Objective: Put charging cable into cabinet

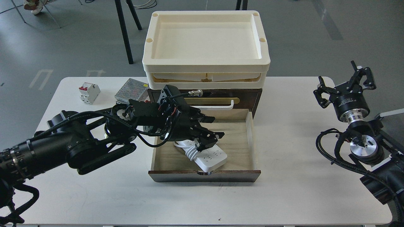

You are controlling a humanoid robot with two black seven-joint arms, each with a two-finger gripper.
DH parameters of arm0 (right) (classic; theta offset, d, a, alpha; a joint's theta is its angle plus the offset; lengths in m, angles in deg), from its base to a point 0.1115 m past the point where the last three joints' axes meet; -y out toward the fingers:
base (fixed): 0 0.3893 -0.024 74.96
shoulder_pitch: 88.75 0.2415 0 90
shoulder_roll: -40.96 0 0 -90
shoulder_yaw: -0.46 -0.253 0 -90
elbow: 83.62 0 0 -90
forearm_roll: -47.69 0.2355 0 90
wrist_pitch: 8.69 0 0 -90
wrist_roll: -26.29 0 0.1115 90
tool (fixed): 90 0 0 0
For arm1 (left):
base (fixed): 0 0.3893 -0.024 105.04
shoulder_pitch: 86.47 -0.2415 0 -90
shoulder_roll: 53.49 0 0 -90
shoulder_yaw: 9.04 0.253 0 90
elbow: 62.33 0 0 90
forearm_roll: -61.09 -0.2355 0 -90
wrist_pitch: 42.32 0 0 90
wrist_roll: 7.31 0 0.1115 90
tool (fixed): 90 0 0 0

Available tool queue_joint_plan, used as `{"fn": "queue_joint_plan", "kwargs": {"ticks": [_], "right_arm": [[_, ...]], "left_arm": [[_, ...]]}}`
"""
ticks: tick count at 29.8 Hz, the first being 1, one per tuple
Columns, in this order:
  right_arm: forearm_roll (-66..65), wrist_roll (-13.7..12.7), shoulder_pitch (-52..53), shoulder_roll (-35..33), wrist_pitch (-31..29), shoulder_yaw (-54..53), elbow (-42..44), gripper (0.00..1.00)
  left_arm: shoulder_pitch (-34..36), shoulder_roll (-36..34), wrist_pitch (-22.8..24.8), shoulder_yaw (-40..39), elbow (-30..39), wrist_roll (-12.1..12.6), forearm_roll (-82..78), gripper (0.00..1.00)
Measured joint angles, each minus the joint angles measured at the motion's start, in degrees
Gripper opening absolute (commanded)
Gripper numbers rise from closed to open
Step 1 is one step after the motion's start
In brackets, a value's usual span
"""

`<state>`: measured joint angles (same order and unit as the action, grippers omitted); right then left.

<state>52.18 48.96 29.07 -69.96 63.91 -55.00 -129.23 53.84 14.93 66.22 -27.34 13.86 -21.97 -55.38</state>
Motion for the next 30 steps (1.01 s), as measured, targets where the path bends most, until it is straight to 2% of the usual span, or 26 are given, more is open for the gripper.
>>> {"fn": "queue_joint_plan", "kwargs": {"ticks": [3, 8, 12, 15, 20, 22, 26, 30], "right_arm": [[0.0, 0.0, 0.03, 0.0, 0.0, 0.0, 0.0, 1.0], [0.0, 0.0, 0.02, 0.0, 0.0, 0.0, 0.0, 1.0], [0.0, 0.0, 0.0, 0.0, 0.0, 0.0, 0.0, 1.0], [0.0, -0.06, 0.01, 0.0, -0.1, -0.04, 0.03, 1.0], [0.0, -0.1, 0.12, 0.0, -0.17, -0.53, 0.17, 1.0], [0.04, -0.1, 0.13, 0.0, -0.17, -0.74, 0.19, 1.0], [0.23, -0.63, 0.16, 0.0, 0.08, -0.9, 0.26, 1.0], [0.48, -1.3, 0.45, 0.0, 0.23, -0.96, 0.34, 1.0]], "left_arm": [[0.04, -0.51, -0.12, -6.86, 3.59, -1.64, 9.38, 0.99], [-0.41, -0.93, 0.25, -19.07, 5.94, -8.2, 33.71, 0.99], [-1.3, -1.77, 0.89, -29.14, 4.64, -9.32, 55.04, 0.99], [-2.78, -2.78, 2.68, -36.84, 1.69, -7.7, 67.53, 0.99], [-6.97, -3.11, 5.63, -48.99, -7.07, 0.62, 86.99, 1.0], [-8.29, -2.94, 6.7, -51.61, -12.36, 2.95, 95.95, 1.0], [-9.94, -2.94, 9.12, -52.65, -21.83, 4.07, 108.14, 1.0], [-11.94, -2.91, 9.44, -52.73, -28.15, 4.19, 115.04, 1.0]]}}
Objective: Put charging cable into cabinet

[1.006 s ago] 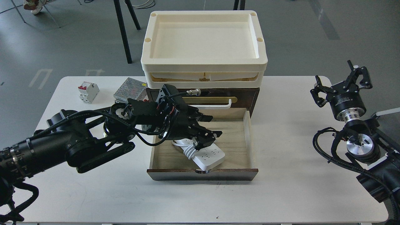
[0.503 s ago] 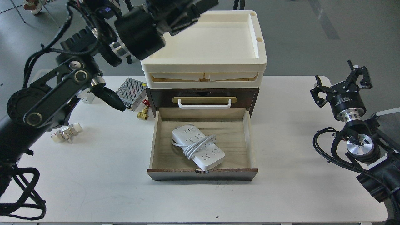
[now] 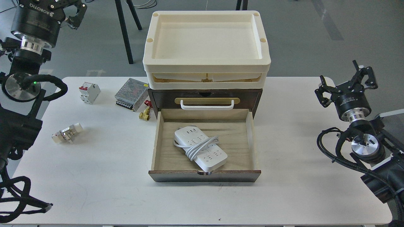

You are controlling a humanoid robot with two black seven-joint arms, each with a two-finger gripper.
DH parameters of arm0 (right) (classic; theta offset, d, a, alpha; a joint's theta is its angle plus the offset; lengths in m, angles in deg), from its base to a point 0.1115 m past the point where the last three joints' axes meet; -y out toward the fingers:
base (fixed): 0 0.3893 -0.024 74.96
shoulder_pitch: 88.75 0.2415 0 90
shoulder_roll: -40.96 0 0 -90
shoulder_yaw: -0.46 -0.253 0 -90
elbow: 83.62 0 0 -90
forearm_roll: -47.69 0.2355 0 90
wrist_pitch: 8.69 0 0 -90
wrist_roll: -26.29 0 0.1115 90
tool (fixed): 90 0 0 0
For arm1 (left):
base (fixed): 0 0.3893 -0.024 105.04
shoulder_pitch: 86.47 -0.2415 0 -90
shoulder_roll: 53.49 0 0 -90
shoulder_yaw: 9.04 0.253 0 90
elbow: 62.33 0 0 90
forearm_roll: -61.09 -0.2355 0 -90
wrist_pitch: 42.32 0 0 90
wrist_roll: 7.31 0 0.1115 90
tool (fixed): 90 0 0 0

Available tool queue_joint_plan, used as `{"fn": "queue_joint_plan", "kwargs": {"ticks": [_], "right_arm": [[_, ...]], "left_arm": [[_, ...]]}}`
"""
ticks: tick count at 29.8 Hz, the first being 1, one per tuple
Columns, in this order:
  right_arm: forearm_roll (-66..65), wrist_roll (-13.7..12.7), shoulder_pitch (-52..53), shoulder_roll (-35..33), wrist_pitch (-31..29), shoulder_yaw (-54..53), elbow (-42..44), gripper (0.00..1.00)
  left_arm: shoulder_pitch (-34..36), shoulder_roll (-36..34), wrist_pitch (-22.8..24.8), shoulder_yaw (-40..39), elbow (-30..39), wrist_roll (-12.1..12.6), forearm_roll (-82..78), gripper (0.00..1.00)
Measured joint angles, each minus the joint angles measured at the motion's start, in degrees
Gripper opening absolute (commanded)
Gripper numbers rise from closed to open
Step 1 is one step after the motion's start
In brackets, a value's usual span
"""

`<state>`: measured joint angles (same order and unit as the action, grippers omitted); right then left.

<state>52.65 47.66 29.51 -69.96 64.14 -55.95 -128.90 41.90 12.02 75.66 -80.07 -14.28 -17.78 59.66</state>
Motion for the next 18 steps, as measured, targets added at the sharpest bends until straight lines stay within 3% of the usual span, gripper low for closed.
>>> {"fn": "queue_joint_plan", "kwargs": {"ticks": [6, 10, 18], "right_arm": [[0.29, -0.29, 0.2, 0.0, 0.13, -0.3, 0.01, 1.0], [0.32, -0.13, 0.22, 0.0, -0.02, -1.33, -0.07, 1.0], [0.25, -0.1, 0.22, -0.16, -0.59, -2.14, -0.41, 1.0]], "left_arm": [[-5.41, 1.23, 0.02, 0.72, -2.58, 0.2, 3.1, 1.0], [-6.55, 3.56, -0.73, 5.36, -2.27, 0.22, 2.79, 1.0], [-6.56, 4.07, -1.75, 8.84, -1.79, -2.19, 3.18, 1.0]]}}
